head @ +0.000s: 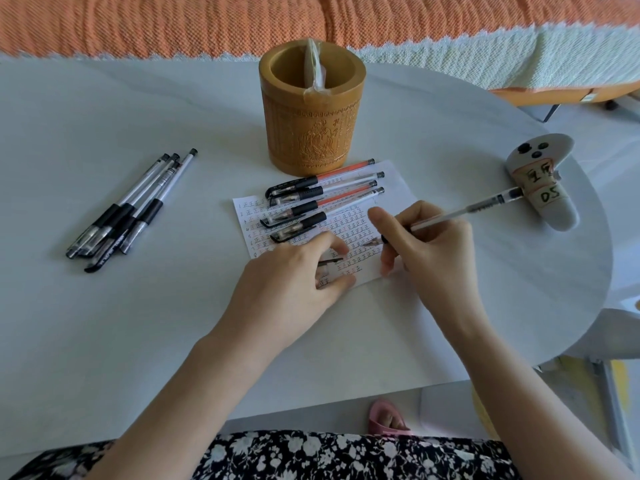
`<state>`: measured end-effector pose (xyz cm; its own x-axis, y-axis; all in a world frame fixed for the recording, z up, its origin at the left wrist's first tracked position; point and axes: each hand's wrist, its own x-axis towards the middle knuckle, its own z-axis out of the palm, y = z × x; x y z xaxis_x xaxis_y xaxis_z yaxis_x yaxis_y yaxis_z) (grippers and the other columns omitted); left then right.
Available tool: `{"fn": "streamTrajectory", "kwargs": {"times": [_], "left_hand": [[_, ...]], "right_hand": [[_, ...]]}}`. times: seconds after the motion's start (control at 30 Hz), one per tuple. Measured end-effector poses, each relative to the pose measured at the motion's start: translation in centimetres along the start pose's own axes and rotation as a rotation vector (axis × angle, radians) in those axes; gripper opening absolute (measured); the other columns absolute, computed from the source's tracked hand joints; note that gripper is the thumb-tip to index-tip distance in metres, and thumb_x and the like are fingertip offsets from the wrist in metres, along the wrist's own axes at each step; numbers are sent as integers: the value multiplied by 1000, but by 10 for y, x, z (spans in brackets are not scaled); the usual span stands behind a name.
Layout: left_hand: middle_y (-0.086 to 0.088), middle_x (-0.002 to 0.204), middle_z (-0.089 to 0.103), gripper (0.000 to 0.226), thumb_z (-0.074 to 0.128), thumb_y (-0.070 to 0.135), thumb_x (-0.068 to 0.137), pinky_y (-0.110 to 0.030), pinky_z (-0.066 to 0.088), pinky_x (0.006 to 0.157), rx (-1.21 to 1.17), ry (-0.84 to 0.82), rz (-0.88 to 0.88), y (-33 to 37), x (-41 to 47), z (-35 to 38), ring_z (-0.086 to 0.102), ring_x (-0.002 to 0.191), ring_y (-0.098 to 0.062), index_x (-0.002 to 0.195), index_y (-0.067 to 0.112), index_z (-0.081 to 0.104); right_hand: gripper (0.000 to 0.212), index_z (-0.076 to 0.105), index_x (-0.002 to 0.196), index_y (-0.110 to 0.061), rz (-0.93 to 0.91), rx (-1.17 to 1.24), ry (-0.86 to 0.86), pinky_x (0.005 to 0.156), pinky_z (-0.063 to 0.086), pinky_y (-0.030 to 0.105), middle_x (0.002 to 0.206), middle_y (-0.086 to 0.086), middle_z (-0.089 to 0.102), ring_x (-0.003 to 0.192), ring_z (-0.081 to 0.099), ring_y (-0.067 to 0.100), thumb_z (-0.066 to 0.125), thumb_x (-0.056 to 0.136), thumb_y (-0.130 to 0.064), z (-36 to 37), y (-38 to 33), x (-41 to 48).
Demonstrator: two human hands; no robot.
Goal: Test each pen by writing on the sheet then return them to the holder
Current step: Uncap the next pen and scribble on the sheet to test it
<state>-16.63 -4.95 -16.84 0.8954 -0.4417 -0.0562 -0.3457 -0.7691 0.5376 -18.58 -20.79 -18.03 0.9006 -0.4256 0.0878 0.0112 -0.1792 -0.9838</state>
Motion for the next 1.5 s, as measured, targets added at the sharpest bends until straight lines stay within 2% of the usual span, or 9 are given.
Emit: {"fn": "streamTrajectory", "kwargs": {"times": [0.13,0.2,0.33,0.43,0.57,0.93,1.13,1.33,1.5], "left_hand": [[7,77,62,29,60,51,81,-27,47,69,-4,-23,-21,0,1,1,63,77,-10,108,41,52],[9,75,60,30,60,51,81,-26,46,68,-6,-27,-31,1,1,1,63,78,-10,108,41,51],[12,71,55,30,59,51,82,-25,44,67,7,-20,-27,1,1,2,63,81,-8,108,41,50],[14,73,54,30,59,51,83,-24,43,67,12,-15,-18,0,0,3,64,83,-8,109,41,49],[16,71,50,30,58,51,83,-24,45,68,16,-12,-5,0,0,2,65,84,-7,110,40,49],[8,73,61,30,57,52,83,-28,49,69,19,-6,5,-1,1,3,65,82,-11,108,39,48],[18,63,48,29,58,51,83,-25,45,67,13,-8,-7,-2,2,4,65,83,-7,108,40,47],[18,62,48,29,59,50,82,-25,46,67,9,-15,-12,-2,2,5,65,85,-6,107,41,47],[12,68,56,29,59,51,82,-27,47,69,6,-15,-21,-2,2,5,65,85,-10,107,41,47]], "right_hand": [[46,47,56,-1,2,-116,28,44,29,17,46,1,41,40,33,7,77,77,-29,3,5,1],[44,45,57,0,-15,-156,41,45,25,16,46,-5,36,43,29,6,75,80,-24,5,8,0],[37,38,57,3,-32,-197,73,45,19,19,51,8,32,47,23,9,65,81,-8,8,12,-2],[36,34,57,4,-44,-215,66,45,16,19,51,6,26,48,19,9,62,79,-3,9,11,-3],[37,33,57,3,-50,-216,58,45,17,18,52,7,27,48,20,9,62,79,-3,9,11,-3],[38,36,56,4,-70,-221,44,44,18,16,50,4,27,46,22,9,63,81,-4,10,12,-2],[37,37,58,6,-84,-237,34,45,18,17,52,10,31,47,23,10,64,81,-5,10,11,-3],[37,34,58,6,-108,-268,63,43,17,16,50,-3,22,46,21,10,62,81,-2,11,12,-2],[37,32,57,2,-109,-284,67,43,16,17,49,-3,24,45,21,10,61,80,-2,10,12,-2]]}}
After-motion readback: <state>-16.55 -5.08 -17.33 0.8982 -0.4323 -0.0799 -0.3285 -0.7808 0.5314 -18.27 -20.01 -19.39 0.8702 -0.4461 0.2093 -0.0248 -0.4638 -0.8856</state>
